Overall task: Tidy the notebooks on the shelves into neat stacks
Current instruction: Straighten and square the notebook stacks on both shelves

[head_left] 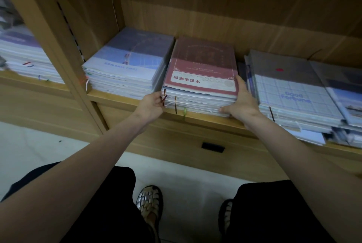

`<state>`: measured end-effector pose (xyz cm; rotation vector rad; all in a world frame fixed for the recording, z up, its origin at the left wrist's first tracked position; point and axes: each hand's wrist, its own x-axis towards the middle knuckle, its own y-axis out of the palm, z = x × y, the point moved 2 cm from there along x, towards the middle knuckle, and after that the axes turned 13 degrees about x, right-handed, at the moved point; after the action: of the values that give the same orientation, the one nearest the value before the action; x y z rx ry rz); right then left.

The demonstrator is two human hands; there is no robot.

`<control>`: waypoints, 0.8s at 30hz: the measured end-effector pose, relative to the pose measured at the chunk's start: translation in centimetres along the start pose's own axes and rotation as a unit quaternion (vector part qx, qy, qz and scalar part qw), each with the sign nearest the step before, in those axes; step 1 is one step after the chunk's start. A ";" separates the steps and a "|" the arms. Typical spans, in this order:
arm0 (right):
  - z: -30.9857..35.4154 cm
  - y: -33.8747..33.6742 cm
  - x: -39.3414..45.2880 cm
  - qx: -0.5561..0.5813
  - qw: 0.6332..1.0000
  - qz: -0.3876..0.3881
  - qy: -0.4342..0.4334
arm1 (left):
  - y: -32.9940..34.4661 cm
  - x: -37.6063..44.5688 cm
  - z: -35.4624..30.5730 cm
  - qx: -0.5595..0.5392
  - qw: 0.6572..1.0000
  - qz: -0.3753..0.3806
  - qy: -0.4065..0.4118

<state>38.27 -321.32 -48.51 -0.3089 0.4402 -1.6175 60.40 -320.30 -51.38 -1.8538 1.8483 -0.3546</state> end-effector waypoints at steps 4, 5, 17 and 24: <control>0.3 0.1 0.1 -0.045 0.999 0.022 0.002 | -0.2 -0.3 -0.3 -0.016 0.999 -0.017 0.036; 0.4 0.0 0.1 -0.040 0.999 0.027 -0.001 | -0.3 -0.3 -0.6 -0.024 0.998 -0.029 0.048; 0.2 -0.2 0.9 0.062 0.996 0.056 0.018 | -0.7 0.5 -1.1 0.012 0.995 -0.046 0.086; 0.3 -0.3 0.8 0.058 0.997 0.056 0.003 | -1.6 1.7 -1.0 0.106 0.987 -0.049 0.110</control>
<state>38.05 -322.13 -48.19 -0.1899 0.3599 -1.5285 61.34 -322.23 -50.00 -1.8208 1.7826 -0.7884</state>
